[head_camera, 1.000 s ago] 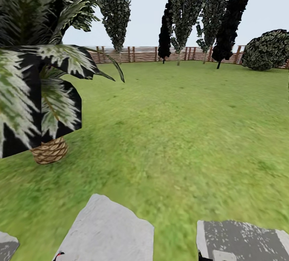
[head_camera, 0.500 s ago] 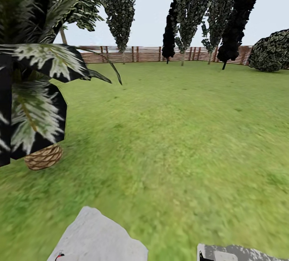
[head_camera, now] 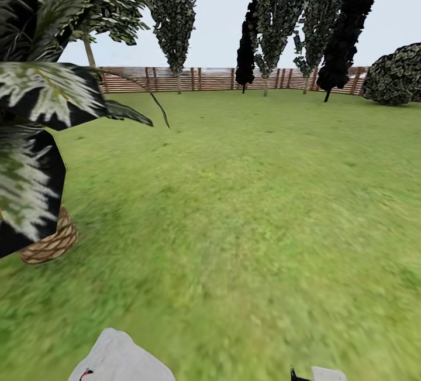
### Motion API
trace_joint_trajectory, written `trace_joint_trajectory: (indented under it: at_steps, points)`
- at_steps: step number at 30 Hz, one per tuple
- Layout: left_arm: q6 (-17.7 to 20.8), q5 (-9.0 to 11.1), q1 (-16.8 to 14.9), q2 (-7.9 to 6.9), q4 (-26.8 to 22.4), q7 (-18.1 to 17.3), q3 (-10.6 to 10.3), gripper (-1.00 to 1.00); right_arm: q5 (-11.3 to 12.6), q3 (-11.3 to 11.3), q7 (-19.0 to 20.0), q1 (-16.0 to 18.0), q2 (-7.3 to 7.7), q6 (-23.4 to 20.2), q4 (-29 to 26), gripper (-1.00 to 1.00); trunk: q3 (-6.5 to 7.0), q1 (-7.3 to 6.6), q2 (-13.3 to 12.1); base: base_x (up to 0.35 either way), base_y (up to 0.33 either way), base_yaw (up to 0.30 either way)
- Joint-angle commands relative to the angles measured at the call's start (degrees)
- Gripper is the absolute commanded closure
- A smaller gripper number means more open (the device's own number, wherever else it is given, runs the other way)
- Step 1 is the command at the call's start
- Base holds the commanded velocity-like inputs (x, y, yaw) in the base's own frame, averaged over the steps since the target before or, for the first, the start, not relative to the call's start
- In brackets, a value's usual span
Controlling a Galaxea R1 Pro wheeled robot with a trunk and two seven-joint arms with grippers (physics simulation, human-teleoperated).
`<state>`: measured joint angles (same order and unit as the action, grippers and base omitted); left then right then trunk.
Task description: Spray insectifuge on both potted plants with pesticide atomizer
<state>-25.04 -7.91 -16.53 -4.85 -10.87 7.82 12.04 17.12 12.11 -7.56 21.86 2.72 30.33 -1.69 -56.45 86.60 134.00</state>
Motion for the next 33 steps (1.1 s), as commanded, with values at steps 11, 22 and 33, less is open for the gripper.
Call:
trace_joint_trajectory:
  at_steps: [11, 22, 33]
  points:
    - [-0.2, -0.6, -0.1, 0.01, 0.1, 0.3, 0.3, 1.00, 0.3, 0.5, -0.2, 0.0, -0.09, 0.0, -0.1, -1.00, -0.05, 0.02, 0.0, 0.340, -0.024, 0.000]
    - [-0.2, -0.6, 0.0, 0.01, 0.1, 0.3, 0.3, 1.00, 0.3, 0.5, -0.1, 0.0, -0.22, 0.0, 0.0, -1.00, -0.05, 0.02, 0.0, 0.340, -0.103, 0.000]
    - [-0.2, -0.6, 0.0, 0.01, 0.1, 0.3, 0.3, 1.00, 0.3, 0.5, -0.3, 0.0, -0.18, 0.0, 0.0, -1.00, -0.05, 0.02, 0.0, 0.340, -0.026, 0.000]
